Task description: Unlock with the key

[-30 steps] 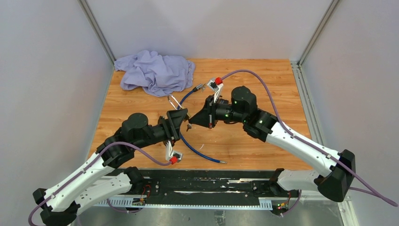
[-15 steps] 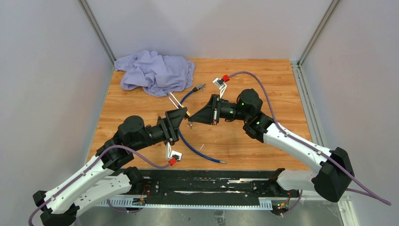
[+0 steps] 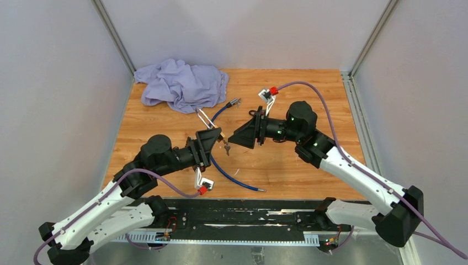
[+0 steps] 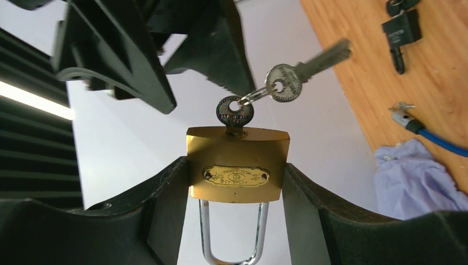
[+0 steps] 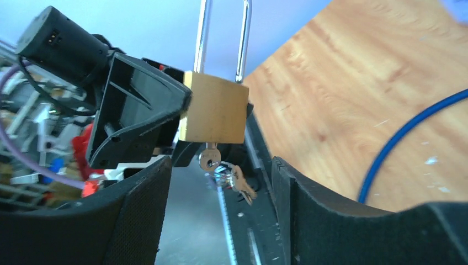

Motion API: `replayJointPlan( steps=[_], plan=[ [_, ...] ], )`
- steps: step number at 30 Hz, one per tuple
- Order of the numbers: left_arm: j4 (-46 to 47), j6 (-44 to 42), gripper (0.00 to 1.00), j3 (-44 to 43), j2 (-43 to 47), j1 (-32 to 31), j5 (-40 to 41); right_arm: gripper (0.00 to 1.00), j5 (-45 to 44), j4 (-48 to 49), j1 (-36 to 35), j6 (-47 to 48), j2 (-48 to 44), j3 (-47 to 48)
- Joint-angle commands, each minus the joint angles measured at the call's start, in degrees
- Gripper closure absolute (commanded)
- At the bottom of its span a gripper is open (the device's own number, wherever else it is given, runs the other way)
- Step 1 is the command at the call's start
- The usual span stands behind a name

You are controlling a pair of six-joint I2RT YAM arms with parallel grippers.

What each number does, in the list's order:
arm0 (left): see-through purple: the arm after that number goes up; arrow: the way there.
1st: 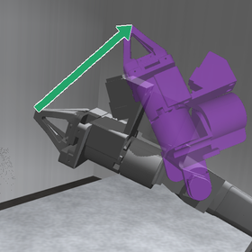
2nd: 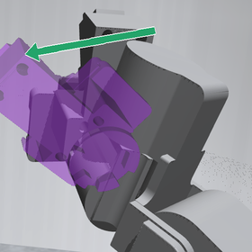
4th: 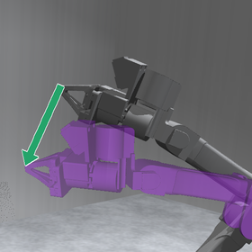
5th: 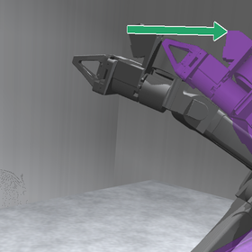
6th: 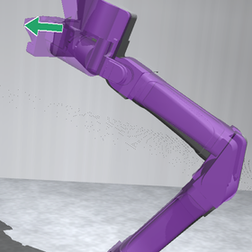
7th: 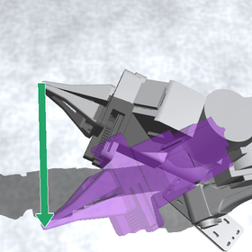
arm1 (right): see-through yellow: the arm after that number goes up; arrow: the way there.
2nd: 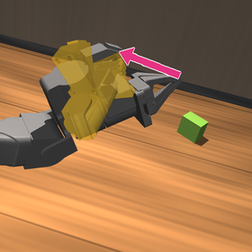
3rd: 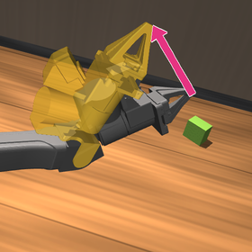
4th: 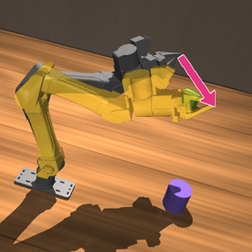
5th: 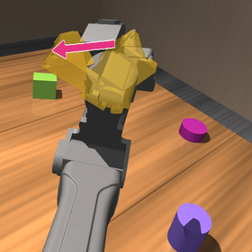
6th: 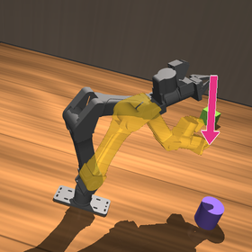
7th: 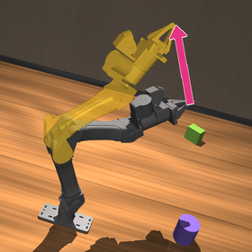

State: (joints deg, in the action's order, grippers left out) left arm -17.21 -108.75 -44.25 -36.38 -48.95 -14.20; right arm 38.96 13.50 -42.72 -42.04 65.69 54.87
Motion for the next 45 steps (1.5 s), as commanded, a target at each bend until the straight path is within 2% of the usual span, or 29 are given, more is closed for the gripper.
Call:
replayJointPlan(
  steps=[1,7,15,17,23,28,29,30,31,32,33,34,37,40,45],
  plan=[
    [-2.11,4.80,1.00,-6.25,-1.09,-0.53,-0.78,0.33,-11.31,-13.72,-2.55,17.95,-3.43,4.60],
    [-7.22,9.19,1.00,-9.71,-3.51,-0.61,-0.43,0.31,-19.13,-12.34,-8.79,25.20,-2.56,5.59],
    [-6.22,8.67,1.00,-8.87,-3.59,-0.62,1.61,0.30,-21.82,-3.61,-13.44,23.81,2.35,6.74],
    [-5.81,8.69,1.00,-8.67,-3.59,-0.62,1.84,0.33,-23.61,-1.96,-14.46,22.92,3.97,7.00],
    [-5.99,9.69,1.00,-8.62,-3.46,-0.62,1.83,0.54,-25.26,2.90,-14.55,19.49,6.05,6.03],
    [-6.36,12.99,1.00,-8.43,-3.28,-0.62,1.00,0.97,-25.50,2.79,-14.50,17.91,6.45,5.53],
    [-7.10,14.38,0.94,-8.75,-3.52,-0.62,1.04,0.99,-25.60,2.33,-14.34,17.69,6.14,5.06],
    [-8.11,16.50,0.76,-9.28,-3.99,-0.62,1.23,0.99,-25.11,1.99,-13.95,17.32,5.82,4.38],
    [-9.12,19.69,0.43,-9.92,-4.57,-0.62,1.82,1.00,-24.17,1.59,-13.22,16.68,5.28,3.60],
    [-9.82,23.45,0.19,-10.69,-5.44,-0.62,2.86,1.00,-22.53,1.02,-12.07,15.93,4.71,2.70],
    [-11.09,27.79,0.09,-12.01,-6.54,-0.62,3.99,0.99,-20.17,0.49,-10.56,15.08,4.07,1.77],
    [-13.50,31.81,0.03,-13.54,-7.68,-0.62,5.17,0.99,-17.67,0.00,-8.78,14.42,3.23,0.60],
    [-21.95,41.77,0.02,-17.86,-11.22,-0.22,7.66,1.00,-8.61,-2.04,-3.28,13.59,0.67,-2.49],
    [-30.93,44.93,0.02,-19.00,-12.75,2.41,1.94,0.99,-1.51,-5.50,0.38,14.75,-1.39,-4.13],
    [-32.39,52.26,0.01,-20.33,-17.33,5.41,-3.15,0.99,5.28,-8.80,1.50,16.80,-1.94,-3.89]
  ],
)
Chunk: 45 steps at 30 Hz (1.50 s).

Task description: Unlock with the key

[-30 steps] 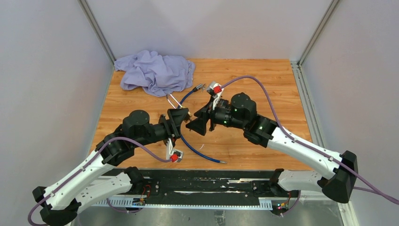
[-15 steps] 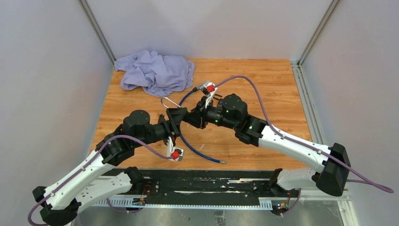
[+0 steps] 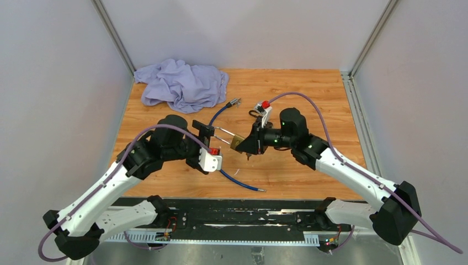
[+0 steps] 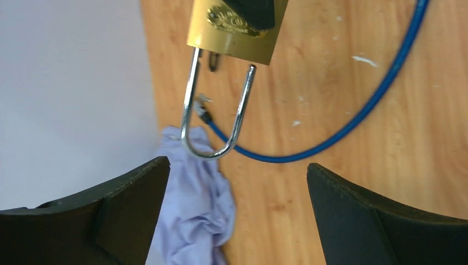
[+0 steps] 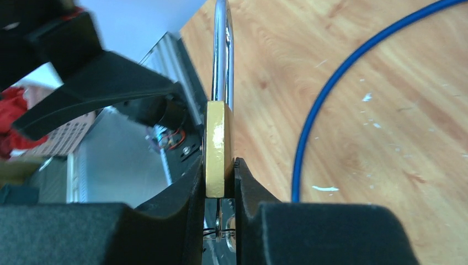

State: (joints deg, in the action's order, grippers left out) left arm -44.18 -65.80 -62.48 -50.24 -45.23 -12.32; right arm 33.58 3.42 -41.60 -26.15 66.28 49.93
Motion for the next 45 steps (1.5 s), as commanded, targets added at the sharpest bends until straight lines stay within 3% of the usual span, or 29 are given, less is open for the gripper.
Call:
replayJointPlan(
  steps=[1,9,12,17,18,27,30,31,34,35,39,42,45],
  plan=[
    [-5.39,10.12,0.00,-2.69,-4.64,1.94,-5.69,0.99,11.77,1.29,0.39,0.57,-2.16,1.31],
    [-8.14,10.20,0.23,-7.70,-9.90,4.01,-10.65,0.99,16.58,2.26,-0.10,-0.93,-0.46,2.19],
    [-9.33,9.90,0.42,-7.35,-10.10,4.01,-12.29,0.99,16.84,3.85,-0.31,-2.01,-0.06,2.29],
    [-9.63,8.36,0.90,-6.34,-9.93,4.01,-13.54,0.99,17.21,6.45,-0.58,-4.82,1.46,2.44],
    [-9.95,7.69,0.96,-6.05,-9.96,4.01,-13.01,0.99,17.26,7.15,-0.58,-5.94,1.74,2.35],
    [-8.62,-7.25,1.00,-2.56,-9.83,3.80,-1.90,0.99,22.10,15.41,3.50,-23.22,8.47,2.33],
    [-3.80,-11.08,0.95,0.47,-9.77,2.52,4.46,0.99,25.06,17.88,6.82,-30.28,12.68,2.92],
    [-2.33,-11.19,0.86,1.22,-10.09,1.98,6.38,0.99,25.75,17.62,7.49,-31.02,13.92,3.28],
    [0.48,-2.06,0.39,-2.08,-14.00,1.56,10.24,0.99,22.76,11.23,8.98,-27.88,15.19,3.97],
    [-0.17,1.95,0.32,-4.95,-16.32,1.63,11.73,0.99,20.80,8.31,9.34,-25.88,15.15,4.03],
    [-7.73,14.48,0.21,-17.79,-23.87,4.22,9.83,0.99,12.39,-3.50,9.80,-16.31,15.36,5.24],
    [-9.03,18.98,0.00,-21.07,-24.43,7.53,5.47,0.99,7.89,-6.54,10.33,-12.15,16.06,4.88],
    [-9.15,21.99,0.02,-22.16,-24.34,10.50,4.76,0.99,2.05,-7.86,10.27,-8.16,16.68,4.65]
  ],
)
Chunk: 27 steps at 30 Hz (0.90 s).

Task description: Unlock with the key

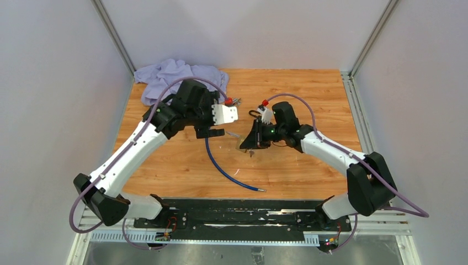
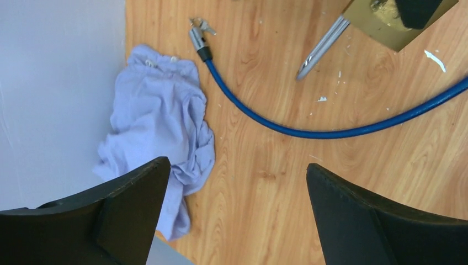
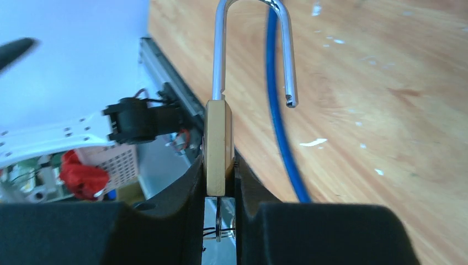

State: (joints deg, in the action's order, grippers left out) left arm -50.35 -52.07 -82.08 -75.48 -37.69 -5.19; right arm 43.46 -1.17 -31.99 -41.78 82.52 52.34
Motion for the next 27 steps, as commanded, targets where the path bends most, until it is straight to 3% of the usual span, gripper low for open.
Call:
replayJointPlan(
  steps=[1,6,11,27],
  plan=[
    [-3.03,9.07,0.02,-2.75,0.87,4.30,-1.68,0.99,-9.41,-3.23,0.62,8.44,0.71,1.99],
    [-2.92,14.14,0.02,-4.22,0.57,9.84,-0.41,0.99,-14.68,-1.17,-0.56,12.78,3.57,0.72],
    [-2.53,19.20,0.02,-1.52,2.28,10.70,1.11,0.99,-17.38,-3.00,-3.53,15.30,7.27,1.12],
    [6.72,24.65,0.02,9.51,5.95,19.36,-4.68,0.99,-7.95,6.77,-2.76,8.43,15.09,-4.61]
  ],
)
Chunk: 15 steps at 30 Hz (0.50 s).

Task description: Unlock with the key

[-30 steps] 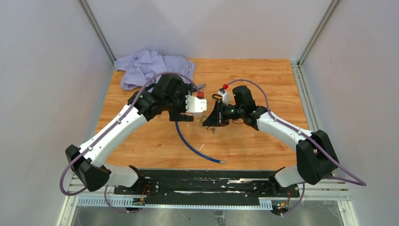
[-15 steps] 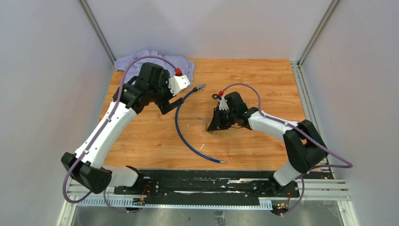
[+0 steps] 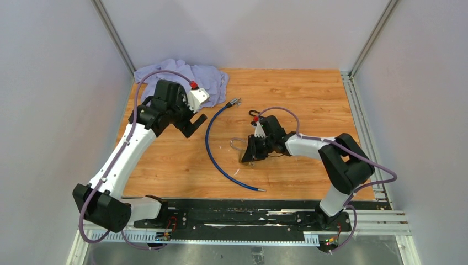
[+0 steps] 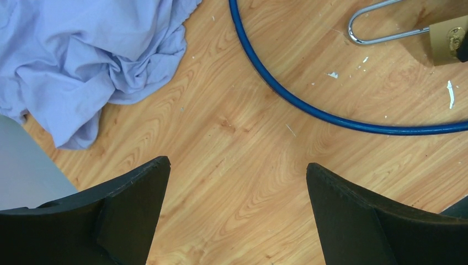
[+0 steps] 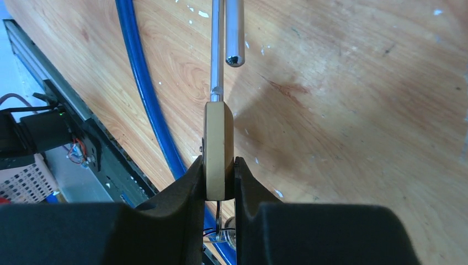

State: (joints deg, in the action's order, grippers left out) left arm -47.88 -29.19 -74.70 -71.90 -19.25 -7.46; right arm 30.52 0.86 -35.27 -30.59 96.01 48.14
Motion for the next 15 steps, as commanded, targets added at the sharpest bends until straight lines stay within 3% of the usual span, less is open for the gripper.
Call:
replayJointPlan(
  steps=[1,3,4,7,8,15],
  plan=[
    [4.74,1.89,0.02,2.57,2.57,1.05,-2.38,1.00,5.48,4.84,0.89,-3.11,1.98,-0.31],
    [5.33,2.34,0.02,3.15,2.73,1.42,-2.56,0.96,5.03,4.37,1.55,-3.33,2.00,-0.13],
    [5.62,2.50,0.02,3.34,2.73,1.72,-2.63,0.90,4.24,3.80,1.86,-3.26,1.54,0.02],
    [6.42,2.69,0.02,3.52,2.64,2.87,-3.08,0.48,0.85,-0.35,2.22,-0.91,-0.27,1.38],
    [6.58,2.73,0.02,3.41,2.57,3.34,-3.17,0.40,-0.48,-2.28,2.24,0.06,-0.65,2.15],
    [7.85,2.86,0.02,3.16,2.25,10.59,-5.89,0.32,-3.31,-9.85,5.90,2.35,-4.26,5.23]
  ],
)
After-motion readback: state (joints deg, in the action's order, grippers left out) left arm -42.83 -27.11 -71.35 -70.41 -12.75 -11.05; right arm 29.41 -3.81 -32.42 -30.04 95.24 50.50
